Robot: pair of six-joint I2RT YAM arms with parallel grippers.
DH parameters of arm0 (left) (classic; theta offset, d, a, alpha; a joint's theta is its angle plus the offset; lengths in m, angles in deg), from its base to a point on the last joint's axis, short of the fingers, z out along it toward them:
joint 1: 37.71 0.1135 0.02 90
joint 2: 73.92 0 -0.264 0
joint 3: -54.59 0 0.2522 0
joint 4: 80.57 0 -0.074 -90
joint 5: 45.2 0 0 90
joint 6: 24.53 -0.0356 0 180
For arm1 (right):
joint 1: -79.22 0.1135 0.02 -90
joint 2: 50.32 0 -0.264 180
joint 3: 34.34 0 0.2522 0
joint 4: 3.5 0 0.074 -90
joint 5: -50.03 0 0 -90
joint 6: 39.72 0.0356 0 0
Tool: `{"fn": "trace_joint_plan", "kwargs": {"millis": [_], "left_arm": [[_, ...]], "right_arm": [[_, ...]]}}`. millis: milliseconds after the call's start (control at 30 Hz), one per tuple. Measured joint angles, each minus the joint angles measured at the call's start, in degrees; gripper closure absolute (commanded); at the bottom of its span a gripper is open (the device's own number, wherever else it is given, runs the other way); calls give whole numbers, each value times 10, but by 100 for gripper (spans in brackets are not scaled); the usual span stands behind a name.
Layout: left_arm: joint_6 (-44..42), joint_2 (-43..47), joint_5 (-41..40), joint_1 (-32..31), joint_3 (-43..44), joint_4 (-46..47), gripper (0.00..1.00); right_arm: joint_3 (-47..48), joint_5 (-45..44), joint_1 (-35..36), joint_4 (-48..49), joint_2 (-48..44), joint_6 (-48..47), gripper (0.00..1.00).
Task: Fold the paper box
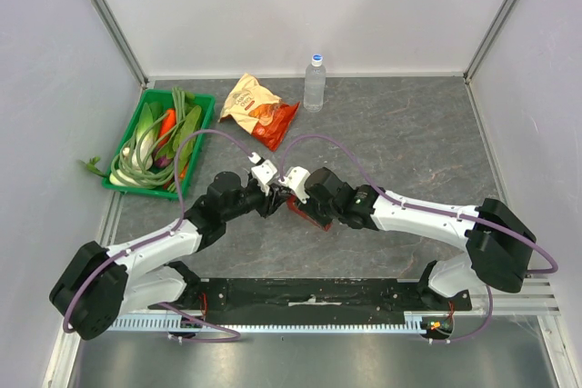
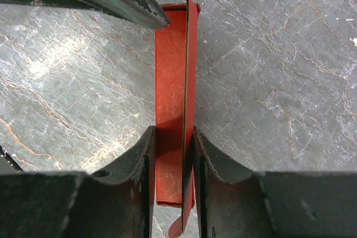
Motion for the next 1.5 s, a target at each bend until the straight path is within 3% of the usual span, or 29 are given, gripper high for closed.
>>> {"fn": "trace_joint_plan", "kwargs": {"millis": [100, 200, 500, 633, 700, 800, 967, 1033, 1500], "left_arm": [[-1, 0, 5, 0, 0, 0, 60], [-4, -7, 12, 0, 0, 4, 68], [-14, -37, 17, 5, 5, 34, 79], [-17, -40, 21, 6, 7, 35, 77], [-17, -40, 23, 7, 7, 34, 67], [-16, -28, 22, 6, 3, 32, 62], [-8, 59, 7, 6, -59, 41, 74], [-6, 77, -2, 6, -75, 42, 74], [-6, -27, 6, 6, -37, 56, 74]], "right_arm": [[0, 2, -1, 0, 0, 0, 80], [0, 4, -1, 0, 0, 0, 80], [0, 10, -4, 0, 0, 0, 80], [0, 11, -4, 0, 0, 0, 80], [0, 12, -4, 0, 0, 0, 80], [0, 12, -4, 0, 0, -3, 80], [0, 13, -5, 0, 0, -5, 80], [0, 13, -5, 0, 0, -5, 80], [0, 16, -8, 0, 0, -5, 80]]}}
